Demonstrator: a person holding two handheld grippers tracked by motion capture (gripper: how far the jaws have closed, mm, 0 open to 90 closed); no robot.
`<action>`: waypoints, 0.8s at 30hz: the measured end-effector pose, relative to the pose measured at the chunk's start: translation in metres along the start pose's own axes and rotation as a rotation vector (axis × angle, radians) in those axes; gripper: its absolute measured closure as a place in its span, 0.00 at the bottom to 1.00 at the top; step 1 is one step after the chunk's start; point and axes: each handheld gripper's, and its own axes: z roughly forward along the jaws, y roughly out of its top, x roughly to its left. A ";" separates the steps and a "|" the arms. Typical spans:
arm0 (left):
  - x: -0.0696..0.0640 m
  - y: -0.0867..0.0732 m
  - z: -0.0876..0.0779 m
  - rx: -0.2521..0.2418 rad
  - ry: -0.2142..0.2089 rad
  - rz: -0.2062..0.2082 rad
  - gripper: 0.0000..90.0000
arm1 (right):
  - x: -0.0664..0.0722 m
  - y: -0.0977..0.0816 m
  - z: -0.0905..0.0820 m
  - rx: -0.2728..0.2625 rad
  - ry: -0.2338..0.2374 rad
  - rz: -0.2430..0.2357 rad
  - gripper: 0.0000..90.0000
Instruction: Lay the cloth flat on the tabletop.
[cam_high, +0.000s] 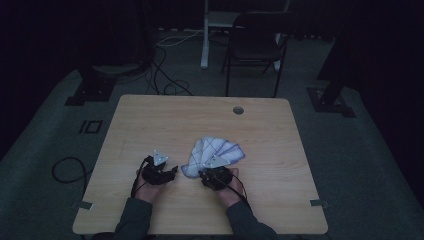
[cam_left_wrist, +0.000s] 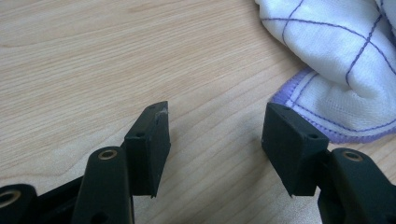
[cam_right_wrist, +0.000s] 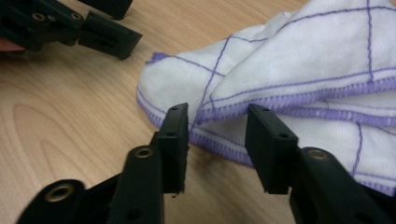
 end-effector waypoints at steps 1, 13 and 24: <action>0.000 0.000 0.000 0.000 0.000 0.000 0.47 | 0.000 0.002 0.001 0.009 -0.007 0.002 0.75; -0.001 0.000 0.000 -0.001 -0.001 0.003 0.49 | -0.008 0.004 -0.004 0.003 -0.004 -0.009 1.00; -0.011 0.002 -0.006 -0.001 0.006 0.039 0.54 | -0.030 0.012 -0.019 -0.030 -0.051 0.017 1.00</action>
